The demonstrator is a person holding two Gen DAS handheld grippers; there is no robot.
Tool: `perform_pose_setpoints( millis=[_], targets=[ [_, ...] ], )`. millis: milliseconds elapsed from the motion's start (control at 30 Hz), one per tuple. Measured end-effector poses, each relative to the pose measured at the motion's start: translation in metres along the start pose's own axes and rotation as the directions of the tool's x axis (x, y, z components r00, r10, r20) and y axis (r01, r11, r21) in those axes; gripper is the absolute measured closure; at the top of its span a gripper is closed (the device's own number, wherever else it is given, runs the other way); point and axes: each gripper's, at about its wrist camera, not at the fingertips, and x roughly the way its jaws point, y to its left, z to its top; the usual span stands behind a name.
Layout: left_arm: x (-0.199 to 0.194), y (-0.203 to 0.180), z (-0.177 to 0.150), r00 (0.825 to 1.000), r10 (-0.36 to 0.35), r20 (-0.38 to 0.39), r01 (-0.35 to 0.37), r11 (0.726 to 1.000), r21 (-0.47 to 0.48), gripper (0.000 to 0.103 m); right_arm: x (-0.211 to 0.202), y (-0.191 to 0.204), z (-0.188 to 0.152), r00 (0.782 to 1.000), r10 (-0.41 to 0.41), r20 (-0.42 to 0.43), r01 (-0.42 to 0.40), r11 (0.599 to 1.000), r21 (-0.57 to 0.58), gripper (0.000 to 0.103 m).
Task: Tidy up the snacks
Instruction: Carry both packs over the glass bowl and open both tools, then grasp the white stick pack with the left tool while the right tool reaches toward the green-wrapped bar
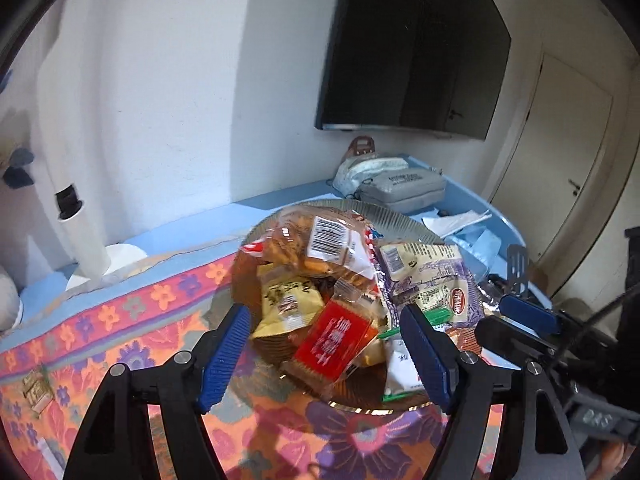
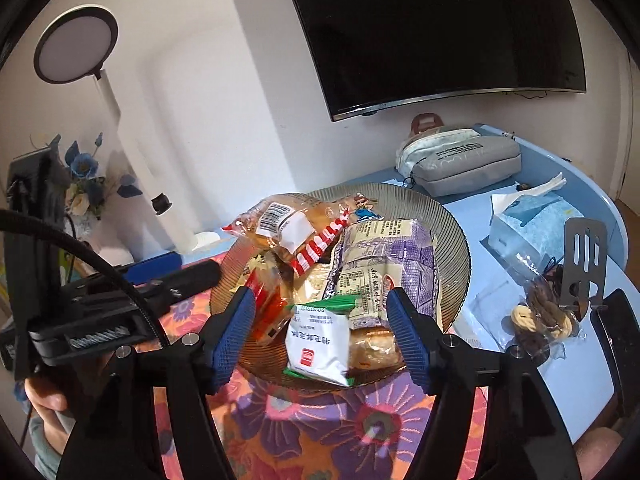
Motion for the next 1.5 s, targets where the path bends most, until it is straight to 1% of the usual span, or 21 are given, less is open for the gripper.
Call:
perform_pose_setpoints(
  millis=[233,333,400,433,467,533,567,600,633,700,767,867,900,1000,1033,1067,1133,1167,1233,1333,1500],
  targets=[
    [-0.051,0.034,-0.014,0.996,0.078,0.052,-0.076,0.996,-0.050,0.028,-0.011,0.027,-0.001,0.999,0.044,0.008,-0.043,0.998,-0.041,0.036],
    [-0.084,0.054,-0.027,0.988,0.127,0.086,-0.119,0.989,-0.090,0.028,-0.013,0.044,-0.005,0.998,0.067,-0.002,-0.067,0.995,-0.071,0.036],
    [-0.111,0.074,-0.040,0.978,0.178,0.110,-0.162,0.977,-0.136,0.028,-0.013,0.062,-0.010,0.995,0.097,-0.018,-0.098,0.990,-0.103,0.036],
    [-0.119,0.081,-0.046,0.972,0.205,0.115,-0.186,0.970,-0.158,0.028,-0.011,0.073,-0.013,0.993,0.112,-0.028,-0.115,0.986,-0.124,0.036],
    [-0.131,0.093,-0.055,0.960,0.252,0.119,-0.227,0.955,-0.189,0.028,-0.010,0.083,-0.016,0.992,0.124,-0.038,-0.128,0.982,-0.142,0.036],
    [-0.148,0.114,-0.072,0.929,0.356,0.106,-0.323,0.915,-0.244,0.028,-0.006,0.101,-0.023,0.987,0.147,-0.061,-0.155,0.972,-0.174,0.036],
    [-0.156,0.130,-0.085,0.908,0.411,0.081,-0.375,0.883,-0.281,0.028,-0.002,0.114,-0.029,0.983,0.164,-0.081,-0.177,0.964,-0.196,0.036],
    [-0.158,0.139,-0.093,0.902,0.426,0.066,-0.389,0.870,-0.302,0.028,0.003,0.125,-0.033,0.979,0.180,-0.099,-0.197,0.957,-0.214,0.036],
    [-0.160,0.151,-0.103,0.901,0.431,0.047,-0.393,0.858,-0.330,0.028,0.009,0.137,-0.039,0.972,0.202,-0.122,-0.226,0.946,-0.232,0.036],
    [-0.158,0.176,-0.126,0.908,0.419,0.000,-0.385,0.835,-0.392,0.028,0.019,0.156,-0.049,0.961,0.228,-0.156,-0.262,0.931,-0.255,0.036],
    [-0.149,0.192,-0.146,0.905,0.423,-0.040,-0.399,0.815,-0.419,0.028,0.031,0.172,-0.059,0.951,0.248,-0.185,-0.293,0.915,-0.278,0.036],
    [-0.130,0.208,-0.171,0.904,0.421,-0.081,-0.412,0.802,-0.433,0.028,0.054,0.193,-0.078,0.948,0.239,-0.210,-0.301,0.890,-0.343,0.036],
    [-0.124,0.212,-0.177,0.907,0.412,-0.089,-0.406,0.801,-0.440,0.028,0.059,0.196,-0.082,0.947,0.239,-0.213,-0.303,0.883,-0.357,0.036],
    [-0.107,0.224,-0.198,0.928,0.360,-0.092,-0.357,0.795,-0.491,0.028,0.079,0.202,-0.097,0.946,0.226,-0.231,-0.303,0.868,-0.394,0.036],
    [-0.101,0.228,-0.204,0.932,0.345,-0.109,-0.350,0.783,-0.514,0.030,0.087,0.200,-0.103,0.943,0.225,-0.244,-0.309,0.866,-0.394,0.036],
    [-0.100,0.231,-0.206,0.932,0.342,-0.124,-0.354,0.773,-0.526,0.033,0.092,0.198,-0.105,0.941,0.226,-0.252,-0.313,0.867,-0.389,0.036],
    [-0.107,0.228,-0.205,0.935,0.347,-0.067,-0.328,0.782,-0.530,0.033,0.109,0.192,-0.112,0.927,0.216,-0.307,-0.322,0.879,-0.353,0.035],
    [-0.108,0.228,-0.207,0.942,0.332,-0.058,-0.310,0.786,-0.536,0.032,0.116,0.191,-0.110,0.918,0.204,-0.340,-0.320,0.888,-0.330,0.035],
    [-0.105,0.231,-0.208,0.950,0.305,-0.068,-0.290,0.781,-0.552,0.032,0.120,0.187,-0.107,0.920,0.202,-0.337,-0.309,0.902,-0.301,0.035],
    [-0.106,0.236,-0.211,0.959,0.279,-0.051,-0.255,0.770,-0.585,0.032,0.127,0.183,-0.107,0.900,0.216,-0.379,-0.329,0.906,-0.265,0.035],
    [-0.116,0.247,-0.216,0.974,0.227,0.004,-0.171,0.744,-0.645,0.032,0.126,0.186,-0.110,0.914,0.177,-0.366,-0.292,0.912,-0.288,0.035]
  ],
)
